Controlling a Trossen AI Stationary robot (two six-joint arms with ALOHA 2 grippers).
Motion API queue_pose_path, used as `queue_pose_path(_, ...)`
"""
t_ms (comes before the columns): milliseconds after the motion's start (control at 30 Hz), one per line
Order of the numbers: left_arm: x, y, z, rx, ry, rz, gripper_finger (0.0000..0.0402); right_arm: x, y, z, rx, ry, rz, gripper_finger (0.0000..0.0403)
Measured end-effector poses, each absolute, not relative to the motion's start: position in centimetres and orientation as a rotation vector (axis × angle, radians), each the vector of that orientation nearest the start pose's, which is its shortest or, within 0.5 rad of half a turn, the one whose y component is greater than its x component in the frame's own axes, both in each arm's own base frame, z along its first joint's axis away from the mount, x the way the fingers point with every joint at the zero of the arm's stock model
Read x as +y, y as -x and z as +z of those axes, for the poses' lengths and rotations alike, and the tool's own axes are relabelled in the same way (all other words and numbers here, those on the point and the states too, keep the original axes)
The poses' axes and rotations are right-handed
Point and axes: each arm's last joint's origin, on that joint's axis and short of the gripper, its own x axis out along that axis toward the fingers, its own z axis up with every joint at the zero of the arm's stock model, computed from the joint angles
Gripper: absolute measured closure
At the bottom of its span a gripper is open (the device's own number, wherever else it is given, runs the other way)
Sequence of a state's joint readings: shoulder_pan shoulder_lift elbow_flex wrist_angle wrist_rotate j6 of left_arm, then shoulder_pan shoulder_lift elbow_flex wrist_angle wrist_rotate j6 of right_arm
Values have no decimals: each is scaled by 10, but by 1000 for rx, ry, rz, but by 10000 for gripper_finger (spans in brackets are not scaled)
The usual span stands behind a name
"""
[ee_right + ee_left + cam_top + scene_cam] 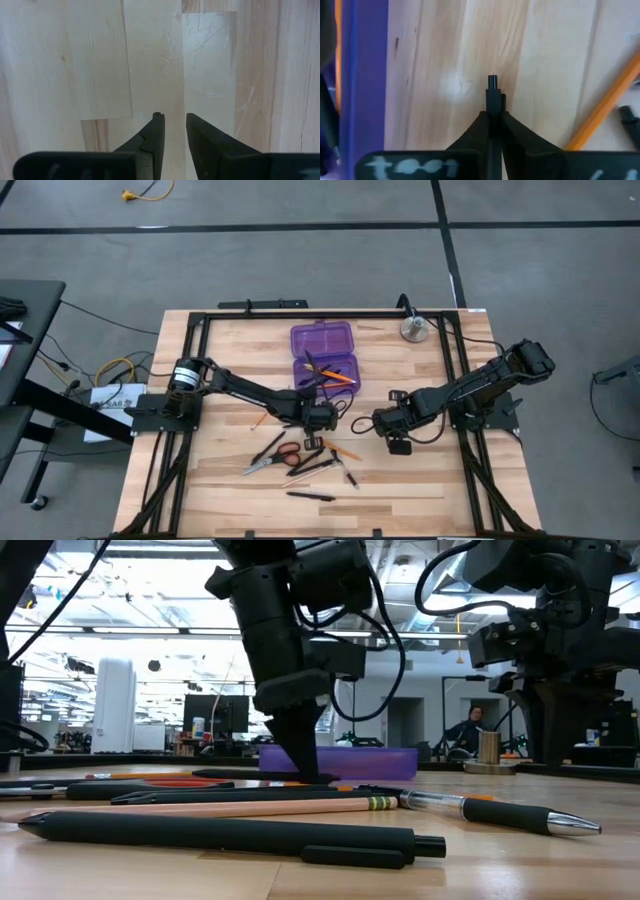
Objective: Pick & place school supplies into a supply box
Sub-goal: Put the black pen into the purple supply box
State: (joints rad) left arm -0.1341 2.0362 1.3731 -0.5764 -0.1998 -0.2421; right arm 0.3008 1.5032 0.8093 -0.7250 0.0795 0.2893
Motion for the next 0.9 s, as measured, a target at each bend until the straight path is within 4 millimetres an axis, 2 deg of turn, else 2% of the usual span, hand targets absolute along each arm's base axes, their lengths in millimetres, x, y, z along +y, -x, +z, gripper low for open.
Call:
queue_pose_path(500,-46,-405,168,1191,-93,245,399,70,-233,161,1409,30,-22,327)
queue_pose_path(900,-47,-405,171,1195,-89,233,401,71,-232,161,1409,29,-21,327)
